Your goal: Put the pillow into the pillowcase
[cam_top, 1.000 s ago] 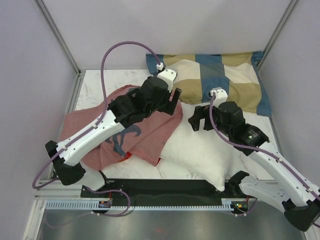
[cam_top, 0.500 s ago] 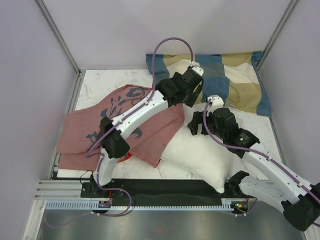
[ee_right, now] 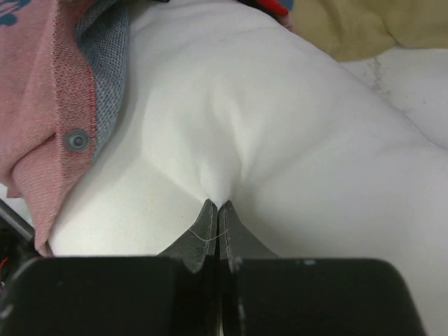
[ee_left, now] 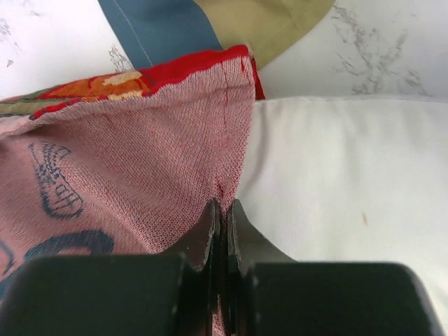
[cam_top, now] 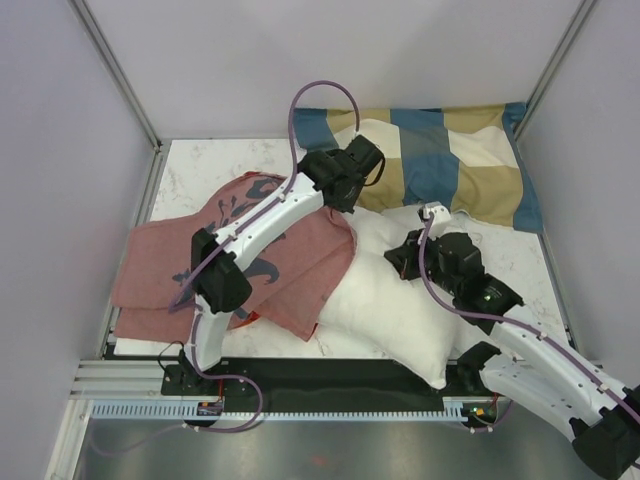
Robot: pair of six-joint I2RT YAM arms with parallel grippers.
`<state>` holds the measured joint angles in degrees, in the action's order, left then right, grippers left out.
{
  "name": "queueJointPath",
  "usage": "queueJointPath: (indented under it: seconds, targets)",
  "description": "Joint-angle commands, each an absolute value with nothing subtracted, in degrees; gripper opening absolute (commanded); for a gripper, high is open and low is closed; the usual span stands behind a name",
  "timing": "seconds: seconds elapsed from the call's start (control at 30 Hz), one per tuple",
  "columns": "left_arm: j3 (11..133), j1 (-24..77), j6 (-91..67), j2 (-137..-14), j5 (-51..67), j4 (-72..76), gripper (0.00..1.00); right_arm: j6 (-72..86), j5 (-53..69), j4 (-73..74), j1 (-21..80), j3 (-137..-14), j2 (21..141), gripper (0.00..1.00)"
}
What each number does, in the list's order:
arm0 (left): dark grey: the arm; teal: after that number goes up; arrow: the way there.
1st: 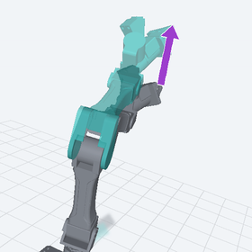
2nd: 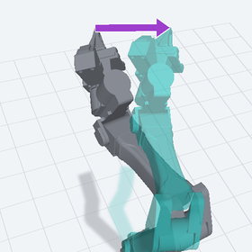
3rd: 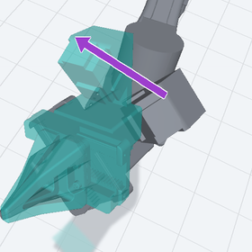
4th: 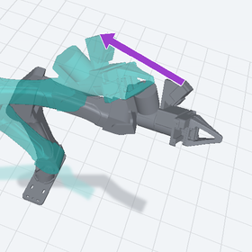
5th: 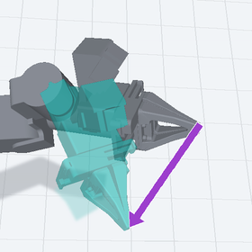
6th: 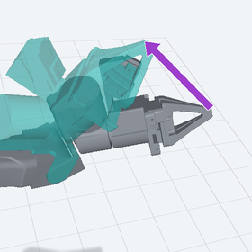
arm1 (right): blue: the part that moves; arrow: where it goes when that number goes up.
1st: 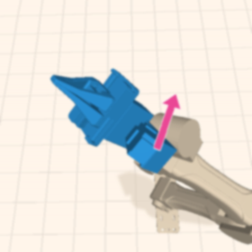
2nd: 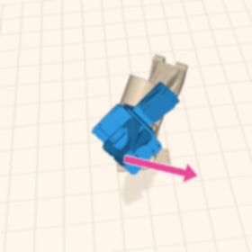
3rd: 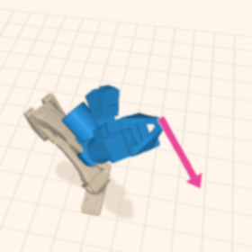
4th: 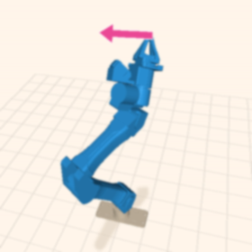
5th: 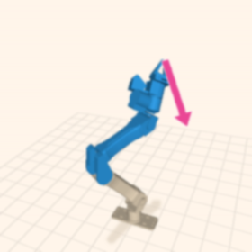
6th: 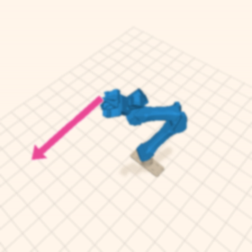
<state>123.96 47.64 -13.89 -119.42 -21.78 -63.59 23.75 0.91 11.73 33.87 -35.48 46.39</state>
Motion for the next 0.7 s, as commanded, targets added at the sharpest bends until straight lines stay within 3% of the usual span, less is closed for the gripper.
queueJointPath:
  seconds: [0.0,0.23,0.57,0.67]
  targets:
    - [128.0,48.0,-11.5,-110.9,-18.1,-66.8,0.02,22.7,10.0,6.1,35.3,-32.7,44.1,0.00]
    - [129.6,53.3,-4.8,-105.7,-11.9,-58.0,0.02,16.4,6.1,2.5,48.1,-36.3,44.4,0.00]
    - [143.2,62.8,-12.0,-103.0,-0.3,-54.8,0.02,15.2,-6.0,-5.1,48.7,-46.7,43.7,0.00]
    - [141.2,65.8,-16.0,-100.3,2.5,-52.6,0.02,17.9,-8.9,-8.4,48.6,-47.1,45.3,0.00]
